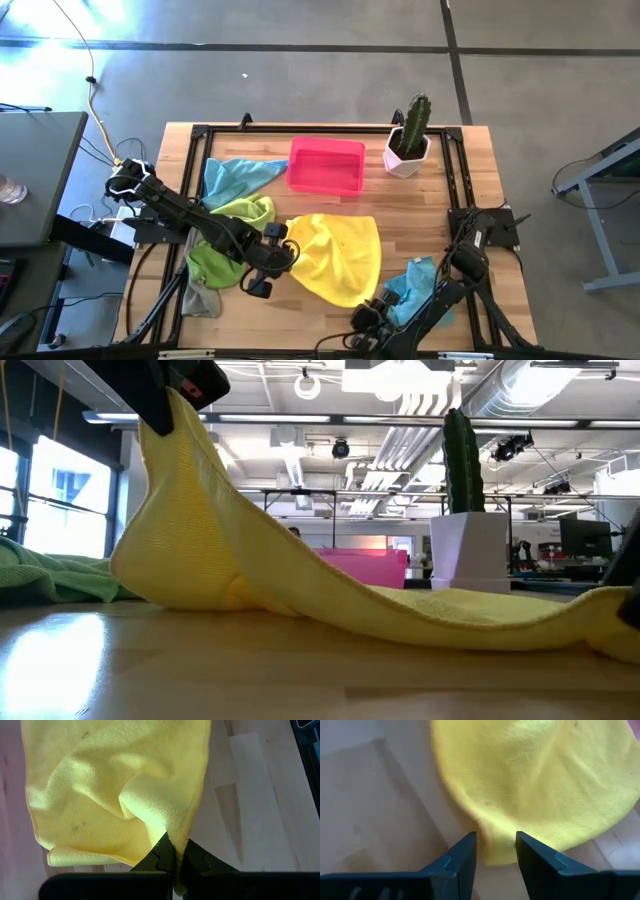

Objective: Fold microfiber towels
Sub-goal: Fold the yellow microfiber cloth on the table

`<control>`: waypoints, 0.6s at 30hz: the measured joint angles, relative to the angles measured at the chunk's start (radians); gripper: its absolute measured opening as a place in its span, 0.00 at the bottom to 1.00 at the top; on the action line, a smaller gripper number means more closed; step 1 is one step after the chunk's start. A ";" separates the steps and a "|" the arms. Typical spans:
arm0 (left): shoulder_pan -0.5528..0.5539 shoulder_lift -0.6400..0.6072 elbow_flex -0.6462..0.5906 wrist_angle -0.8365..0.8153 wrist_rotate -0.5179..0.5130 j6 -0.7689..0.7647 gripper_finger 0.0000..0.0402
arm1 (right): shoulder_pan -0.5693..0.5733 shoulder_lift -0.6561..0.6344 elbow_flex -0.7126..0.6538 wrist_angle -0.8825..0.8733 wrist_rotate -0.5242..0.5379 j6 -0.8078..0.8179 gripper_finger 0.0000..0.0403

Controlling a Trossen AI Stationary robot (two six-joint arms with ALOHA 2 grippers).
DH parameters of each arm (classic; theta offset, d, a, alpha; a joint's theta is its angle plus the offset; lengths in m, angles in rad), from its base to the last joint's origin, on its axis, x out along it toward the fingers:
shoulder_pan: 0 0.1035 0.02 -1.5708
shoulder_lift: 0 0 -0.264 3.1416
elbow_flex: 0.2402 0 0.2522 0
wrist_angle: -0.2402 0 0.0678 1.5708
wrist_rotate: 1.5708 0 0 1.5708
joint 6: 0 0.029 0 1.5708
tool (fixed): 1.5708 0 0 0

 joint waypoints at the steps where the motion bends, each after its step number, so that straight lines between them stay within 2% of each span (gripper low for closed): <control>1: 0.000 0.000 0.000 0.003 0.000 0.004 0.00 | -0.007 0.000 -0.008 0.004 -0.006 -0.002 0.32; 9: 0.000 0.000 0.000 0.011 0.000 0.004 0.00 | -0.031 -0.005 -0.078 -0.001 -0.045 0.004 0.32; 18: 0.000 0.000 0.000 -0.006 0.001 0.004 0.00 | -0.031 -0.003 -0.088 -0.083 -0.075 0.004 0.32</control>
